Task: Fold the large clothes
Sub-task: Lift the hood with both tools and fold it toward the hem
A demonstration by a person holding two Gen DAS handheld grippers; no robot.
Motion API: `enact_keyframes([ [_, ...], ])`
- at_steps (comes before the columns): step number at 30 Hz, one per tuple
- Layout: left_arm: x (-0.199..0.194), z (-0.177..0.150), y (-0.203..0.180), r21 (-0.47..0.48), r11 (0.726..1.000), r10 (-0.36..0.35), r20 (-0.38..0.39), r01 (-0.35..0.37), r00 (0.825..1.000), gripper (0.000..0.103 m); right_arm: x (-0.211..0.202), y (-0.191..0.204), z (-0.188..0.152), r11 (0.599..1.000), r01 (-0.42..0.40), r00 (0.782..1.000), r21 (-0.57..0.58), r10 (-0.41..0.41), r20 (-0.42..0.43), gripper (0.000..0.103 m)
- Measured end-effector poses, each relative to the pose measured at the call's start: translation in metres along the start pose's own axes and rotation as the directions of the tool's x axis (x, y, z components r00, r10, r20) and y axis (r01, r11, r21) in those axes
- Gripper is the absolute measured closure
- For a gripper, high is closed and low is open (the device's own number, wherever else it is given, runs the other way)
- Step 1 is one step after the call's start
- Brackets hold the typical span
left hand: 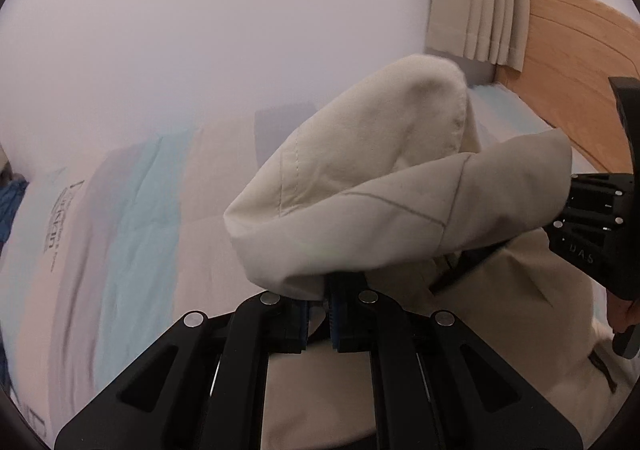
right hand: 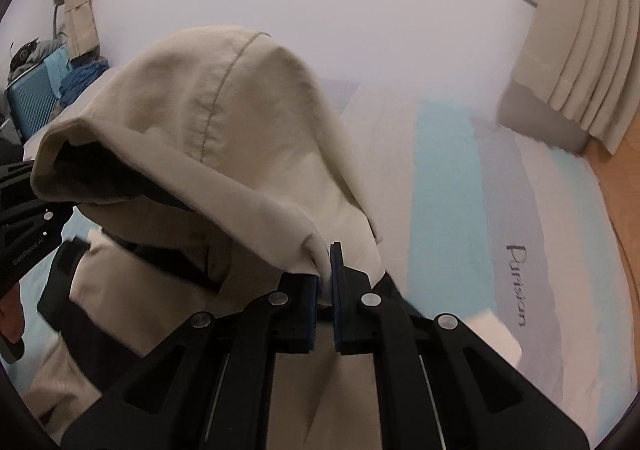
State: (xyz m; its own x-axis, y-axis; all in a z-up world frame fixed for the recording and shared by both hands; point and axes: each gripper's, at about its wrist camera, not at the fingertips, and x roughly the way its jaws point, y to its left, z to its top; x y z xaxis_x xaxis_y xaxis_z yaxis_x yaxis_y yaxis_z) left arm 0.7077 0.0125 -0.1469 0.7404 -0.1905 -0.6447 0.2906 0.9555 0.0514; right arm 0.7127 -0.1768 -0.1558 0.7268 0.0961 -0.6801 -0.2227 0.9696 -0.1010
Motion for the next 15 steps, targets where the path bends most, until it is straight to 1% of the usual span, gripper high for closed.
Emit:
enact_keyframes([
  [6, -0.032, -0.025, -0.023, 0.046, 0.999, 0.026, 0.020, -0.026, 0.999, 0.097, -0.032, 0.007, -0.027, 1.000, 0.016, 1.000, -0.006, -0.016, 0.009, 0.098],
  [11, -0.045, -0.043, -0.038, 0.055, 0.998, 0.025, 0.020, -0.026, 0.999, 0.096, -0.054, 0.013, -0.054, 0.999, 0.032, 0.999, -0.016, -0.032, 0.014, 0.098],
  [15, -0.050, -0.056, -0.048, 0.066, 0.997, 0.026, 0.021, -0.027, 0.999, 0.096, -0.062, 0.015, -0.073, 0.999, 0.037, 0.999, -0.018, -0.037, 0.006, 0.098],
])
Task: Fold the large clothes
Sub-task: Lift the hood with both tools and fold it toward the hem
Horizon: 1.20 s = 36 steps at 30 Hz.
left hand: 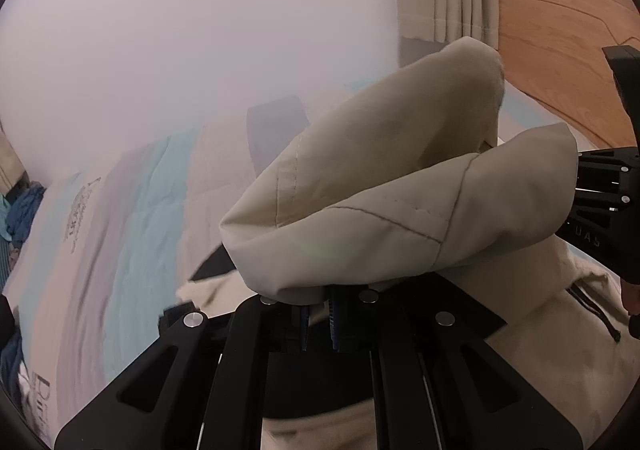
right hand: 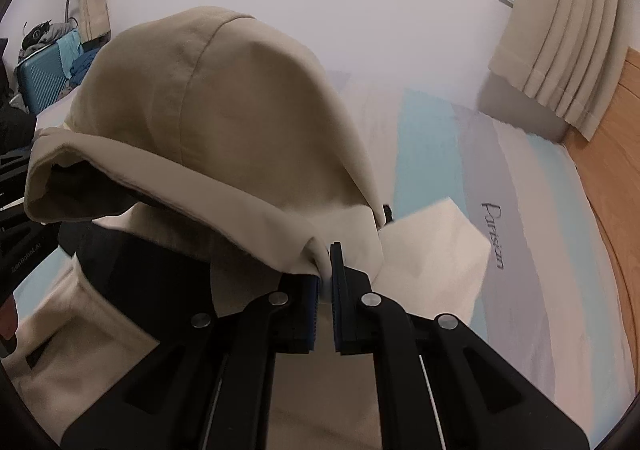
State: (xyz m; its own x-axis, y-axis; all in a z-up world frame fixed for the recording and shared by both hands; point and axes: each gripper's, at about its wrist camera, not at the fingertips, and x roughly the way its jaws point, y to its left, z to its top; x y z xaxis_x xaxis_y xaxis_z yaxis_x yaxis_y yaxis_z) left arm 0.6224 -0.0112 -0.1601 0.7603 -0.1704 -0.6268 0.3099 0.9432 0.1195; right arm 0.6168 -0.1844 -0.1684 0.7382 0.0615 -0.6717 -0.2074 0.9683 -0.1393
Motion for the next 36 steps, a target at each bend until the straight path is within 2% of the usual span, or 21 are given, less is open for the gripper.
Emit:
enact_keyframes([
  [6, -0.007, -0.031, -0.005, 0.002, 1.000, 0.000, -0.010, 0.000, 1.000, 0.096, -0.007, 0.007, -0.027, 1.000, 0.001, 1.000, -0.017, -0.001, -0.007, 0.098],
  [9, -0.001, -0.052, -0.008, 0.000, 1.000, 0.002, -0.021, -0.002, 1.000, 0.096, -0.004, 0.013, -0.041, 1.000, 0.001, 1.000, -0.028, -0.002, -0.010, 0.098],
  [19, 0.016, -0.094, -0.013, 0.020, 1.000, -0.001, -0.037, 0.002, 0.999, 0.095, 0.005, 0.022, -0.086, 0.999, -0.020, 1.000, -0.049, 0.020, -0.011, 0.098],
  [30, 0.028, -0.103, -0.013, -0.034, 0.998, -0.055, -0.125, 0.051, 0.991, 0.094, 0.020, 0.022, -0.102, 0.997, -0.069, 0.995, -0.017, 0.067, -0.076, 0.098],
  [36, 0.033, -0.108, -0.014, -0.026, 0.998, -0.065, -0.170, 0.062, 0.983, 0.094, 0.030, 0.023, -0.108, 0.996, -0.083, 0.990, -0.013, 0.081, -0.119, 0.098],
])
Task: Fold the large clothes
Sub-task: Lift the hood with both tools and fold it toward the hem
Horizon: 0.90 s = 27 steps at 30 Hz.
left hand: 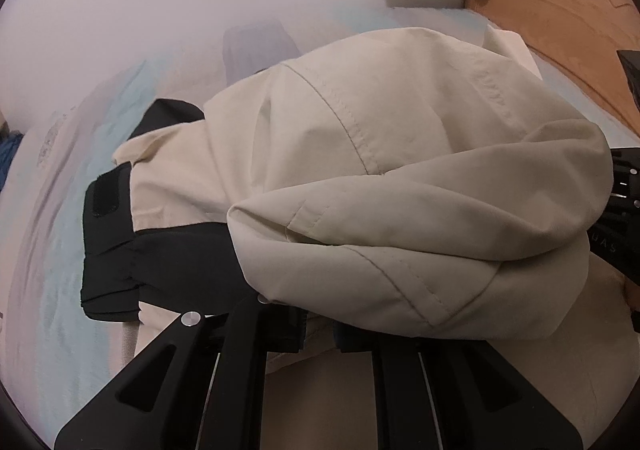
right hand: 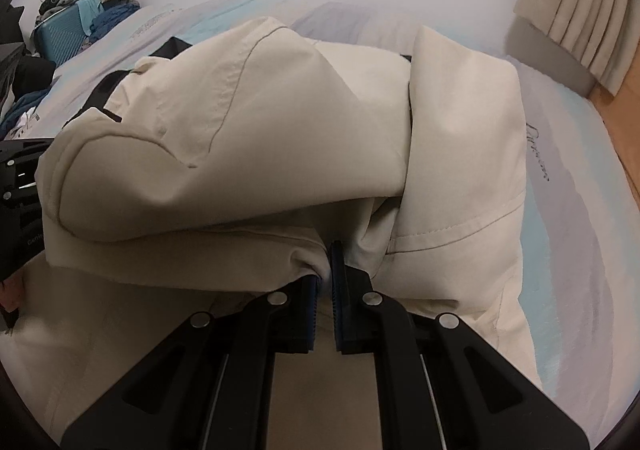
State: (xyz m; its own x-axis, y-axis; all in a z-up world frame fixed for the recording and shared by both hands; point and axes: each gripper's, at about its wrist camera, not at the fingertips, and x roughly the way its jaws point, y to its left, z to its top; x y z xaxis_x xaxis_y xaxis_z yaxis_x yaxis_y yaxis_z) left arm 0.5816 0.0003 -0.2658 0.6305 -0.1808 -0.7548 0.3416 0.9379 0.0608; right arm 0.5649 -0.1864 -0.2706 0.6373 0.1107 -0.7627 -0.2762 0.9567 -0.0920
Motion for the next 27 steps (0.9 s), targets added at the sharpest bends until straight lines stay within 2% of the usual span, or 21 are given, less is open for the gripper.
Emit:
enact_keyframes([
  [9, 0.016, -0.003, -0.002, -0.006, 1.000, 0.001, -0.075, -0.001, 0.997, 0.094, 0.016, -0.003, -0.004, 1.000, -0.021, 0.998, 0.010, 0.022, -0.062, 0.097],
  [16, 0.020, -0.006, -0.006, 0.013, 1.000, 0.017, -0.077, -0.016, 0.997, 0.094, 0.021, -0.001, -0.008, 1.000, -0.017, 0.998, -0.002, 0.017, -0.067, 0.097],
  [22, 0.013, -0.004, -0.008, 0.032, 0.998, 0.054, -0.066, -0.052, 0.996, 0.091, 0.013, 0.008, -0.008, 0.997, 0.036, 0.998, -0.062, -0.038, -0.045, 0.096],
  [23, 0.011, -0.003, -0.009, 0.034, 0.998, 0.056, -0.065, -0.054, 0.996, 0.089, 0.011, 0.012, -0.010, 0.996, 0.047, 0.998, -0.082, -0.050, -0.038, 0.091],
  [24, 0.010, -0.003, -0.009, 0.037, 0.998, 0.059, -0.064, -0.056, 0.996, 0.087, 0.010, 0.014, -0.010, 0.995, 0.041, 0.998, -0.094, -0.045, -0.038, 0.081],
  [27, 0.003, -0.002, -0.016, 0.073, 0.995, 0.066, -0.053, -0.062, 0.996, 0.072, 0.003, 0.020, -0.013, 0.990, 0.059, 0.998, -0.126, -0.062, -0.017, 0.071],
])
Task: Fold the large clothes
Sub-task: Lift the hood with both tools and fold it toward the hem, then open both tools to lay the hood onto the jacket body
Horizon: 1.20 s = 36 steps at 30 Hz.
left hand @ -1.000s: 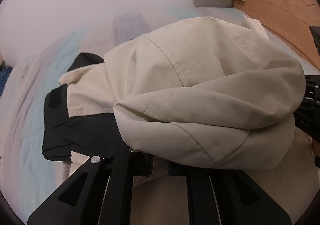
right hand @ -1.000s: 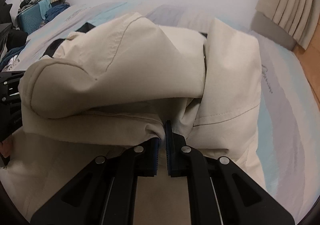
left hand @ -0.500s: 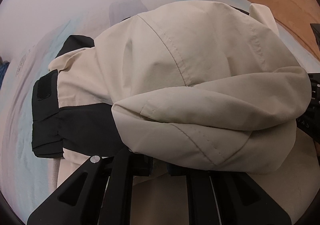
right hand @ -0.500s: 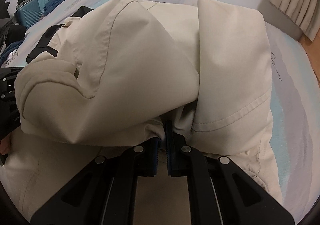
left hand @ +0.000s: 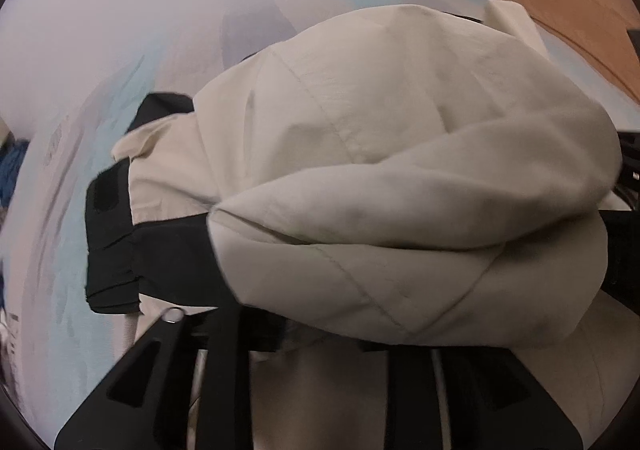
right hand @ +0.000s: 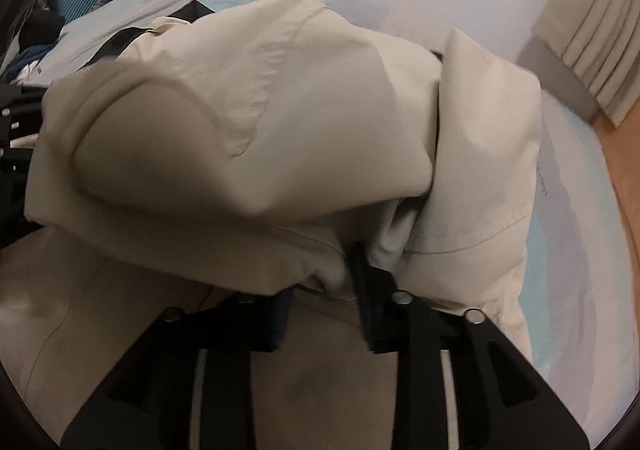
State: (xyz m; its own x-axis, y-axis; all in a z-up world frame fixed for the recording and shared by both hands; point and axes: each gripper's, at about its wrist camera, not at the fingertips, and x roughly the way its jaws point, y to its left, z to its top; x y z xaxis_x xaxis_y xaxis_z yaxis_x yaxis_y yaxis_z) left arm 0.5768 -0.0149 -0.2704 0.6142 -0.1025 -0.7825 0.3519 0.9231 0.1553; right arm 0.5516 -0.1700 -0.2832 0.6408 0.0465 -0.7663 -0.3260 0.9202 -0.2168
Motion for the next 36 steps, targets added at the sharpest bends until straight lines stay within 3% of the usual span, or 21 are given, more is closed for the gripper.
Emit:
enact_keyframes([
  [1, -0.004, 0.000, -0.002, 0.013, 1.000, 0.005, 0.008, -0.005, 1.000, 0.069, -0.001, 0.000, 0.000, 1.000, 0.003, 1.000, 0.000, -0.003, 0.001, 0.069],
  [2, -0.007, 0.000, -0.004, 0.020, 1.000, 0.002, 0.014, -0.002, 1.000, 0.059, -0.004, 0.000, -0.001, 1.000, 0.004, 1.000, 0.001, -0.004, 0.004, 0.065],
  [4, -0.015, -0.002, -0.007, 0.031, 1.000, -0.001, 0.035, 0.000, 0.999, 0.049, -0.009, 0.001, -0.002, 0.999, -0.036, 0.999, -0.001, 0.036, 0.015, 0.038],
  [5, -0.019, -0.003, -0.008, 0.038, 0.999, 0.005, 0.042, -0.006, 0.999, 0.038, -0.014, 0.004, -0.004, 0.999, -0.046, 0.999, -0.013, 0.047, 0.025, 0.028],
  [7, -0.029, -0.007, -0.009, 0.034, 0.999, -0.005, 0.073, 0.002, 0.997, 0.005, -0.024, 0.015, -0.005, 0.999, -0.011, 0.999, -0.037, 0.012, 0.049, 0.026],
  [8, -0.037, -0.010, -0.008, 0.023, 1.000, -0.002, 0.113, -0.001, 0.994, 0.006, -0.027, 0.017, -0.005, 0.999, -0.011, 0.998, -0.039, 0.013, 0.054, 0.025],
  [10, -0.043, -0.013, -0.008, 0.022, 1.000, -0.008, 0.106, 0.006, 0.994, 0.006, -0.034, 0.018, -0.007, 1.000, -0.002, 0.998, -0.029, 0.004, 0.067, 0.020],
  [16, -0.057, -0.017, 0.003, -0.024, 1.000, -0.013, 0.094, 0.015, 0.995, 0.006, -0.051, 0.013, -0.011, 1.000, 0.003, 0.997, 0.016, -0.005, 0.081, 0.019],
  [21, -0.070, -0.021, 0.012, -0.058, 0.998, -0.026, 0.086, 0.031, 0.996, 0.006, -0.067, -0.002, -0.018, 0.995, -0.007, 0.996, 0.100, -0.002, 0.091, 0.009],
  [31, -0.113, -0.029, 0.025, -0.138, 0.988, -0.061, 0.085, 0.072, 0.995, 0.006, -0.103, -0.009, -0.014, 0.987, -0.051, 0.995, 0.150, 0.038, 0.088, 0.008],
  [36, -0.133, -0.029, 0.028, -0.149, 0.987, -0.046, 0.077, 0.057, 0.996, 0.006, -0.127, -0.010, -0.015, 0.987, -0.050, 0.996, 0.156, 0.038, 0.079, 0.007],
])
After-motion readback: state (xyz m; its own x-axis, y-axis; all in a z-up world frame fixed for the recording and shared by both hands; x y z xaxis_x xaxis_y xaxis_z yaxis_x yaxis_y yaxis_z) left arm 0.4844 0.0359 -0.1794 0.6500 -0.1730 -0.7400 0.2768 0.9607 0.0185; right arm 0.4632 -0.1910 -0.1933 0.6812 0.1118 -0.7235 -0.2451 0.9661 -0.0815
